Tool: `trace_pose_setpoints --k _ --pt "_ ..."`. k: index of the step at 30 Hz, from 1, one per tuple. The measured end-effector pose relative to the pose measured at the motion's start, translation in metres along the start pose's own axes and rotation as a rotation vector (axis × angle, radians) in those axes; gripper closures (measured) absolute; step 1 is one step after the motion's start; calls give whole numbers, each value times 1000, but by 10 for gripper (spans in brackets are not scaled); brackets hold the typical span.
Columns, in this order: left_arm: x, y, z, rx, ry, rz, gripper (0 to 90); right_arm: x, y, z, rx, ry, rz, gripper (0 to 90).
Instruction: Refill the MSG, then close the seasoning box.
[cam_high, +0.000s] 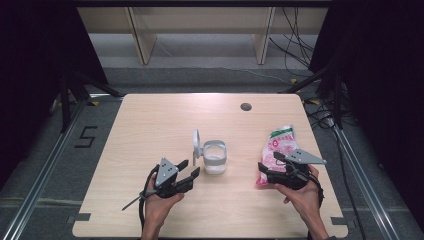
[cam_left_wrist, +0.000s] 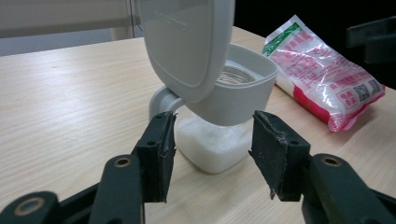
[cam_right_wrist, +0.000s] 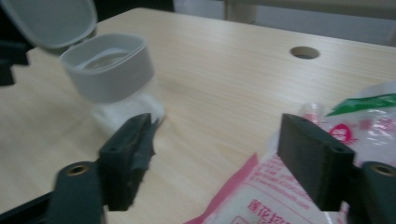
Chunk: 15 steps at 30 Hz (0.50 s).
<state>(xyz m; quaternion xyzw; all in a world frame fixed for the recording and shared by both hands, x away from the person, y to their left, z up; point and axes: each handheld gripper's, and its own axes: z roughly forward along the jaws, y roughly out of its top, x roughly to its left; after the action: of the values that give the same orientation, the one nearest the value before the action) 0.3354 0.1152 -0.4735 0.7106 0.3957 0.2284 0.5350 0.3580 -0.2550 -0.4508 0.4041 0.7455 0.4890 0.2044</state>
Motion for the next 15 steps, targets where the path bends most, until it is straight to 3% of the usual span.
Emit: trace_pose_setpoints --k 3,4,6,9,10,11,13,15 --pt "2 0 -1 -2 17 -24 486 6 0 0 15 13 -31 256" --pt "4 1 -1 -3 12 -2 485 9 0 2 3 24 -21 256" --pt "6 2 -2 -5 25 -5 483 11 0 1 20 23 -37 250" --pt "8 4 -3 -7 38 -7 481 11 0 3 3 31 -55 218" --pt "8 5 -3 -15 36 -7 481 13 -1 3 11 29 -37 203" --pt "9 6 -3 -13 38 -7 481 10 -1 4 0 37 -61 189" --pt "9 6 -3 -5 44 -4 484 13 -3 5 0 33 -4 184" --pt "10 7 -3 -3 46 0 486 12 -3 6 1 38 -30 184"
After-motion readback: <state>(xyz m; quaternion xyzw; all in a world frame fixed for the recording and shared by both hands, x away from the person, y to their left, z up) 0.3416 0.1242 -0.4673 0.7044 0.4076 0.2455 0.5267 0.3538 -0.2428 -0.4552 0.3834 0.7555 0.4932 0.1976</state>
